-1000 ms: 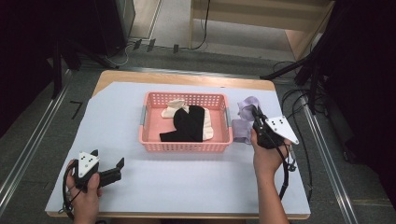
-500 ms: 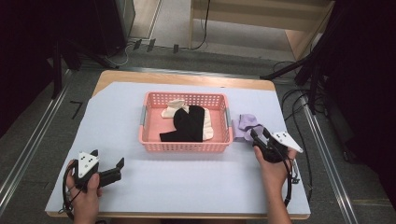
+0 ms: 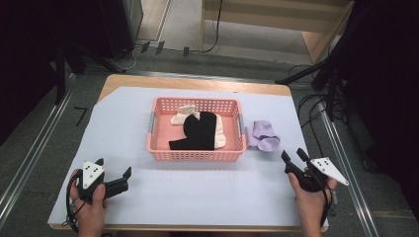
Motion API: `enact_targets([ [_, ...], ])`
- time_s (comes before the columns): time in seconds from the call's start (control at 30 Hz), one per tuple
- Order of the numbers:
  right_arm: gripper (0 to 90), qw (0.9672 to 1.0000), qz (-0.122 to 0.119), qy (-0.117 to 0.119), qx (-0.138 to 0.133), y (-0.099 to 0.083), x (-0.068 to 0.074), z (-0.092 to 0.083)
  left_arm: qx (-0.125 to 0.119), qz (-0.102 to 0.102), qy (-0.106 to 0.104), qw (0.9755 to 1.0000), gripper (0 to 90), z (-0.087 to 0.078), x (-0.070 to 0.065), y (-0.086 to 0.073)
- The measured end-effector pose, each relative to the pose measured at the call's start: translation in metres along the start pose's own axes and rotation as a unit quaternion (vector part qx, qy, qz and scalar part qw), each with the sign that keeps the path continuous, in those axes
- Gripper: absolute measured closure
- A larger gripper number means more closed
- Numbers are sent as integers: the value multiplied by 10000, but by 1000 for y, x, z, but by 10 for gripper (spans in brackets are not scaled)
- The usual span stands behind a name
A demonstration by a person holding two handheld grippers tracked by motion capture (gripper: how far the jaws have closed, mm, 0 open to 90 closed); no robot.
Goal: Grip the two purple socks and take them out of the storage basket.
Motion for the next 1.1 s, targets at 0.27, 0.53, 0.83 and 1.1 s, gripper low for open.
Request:
enact_targets([
  [0.27, 367, 9998, 199, -36, -9, -20, -19, -27, -6, 40, 20, 10000, 65, -1, 0, 0],
  [0.53, 291, 9997, 214, -153, -11, -31, -35, -51, -8, 58, 19, 10000, 65, -1, 0, 0],
  [0.83, 183, 9994, 310, 8, -157, -35, -39, -59, 35, 48, 37, 10000, 65, 1, 0, 0],
  [1.1, 158, 9985, -345, -417, -13, -37, -24, -56, 60, 64, 24, 10000, 65, 1, -1, 0],
])
Point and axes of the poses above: each handheld gripper's, and its own axes: z roughly forward along the jaws, y roughly out of its top, x roughly to its left, the point moved 2 cm from there along z, roughly forward along the jaws, and after that the axes turned 1 degree about -x, right-handed, at the moved point
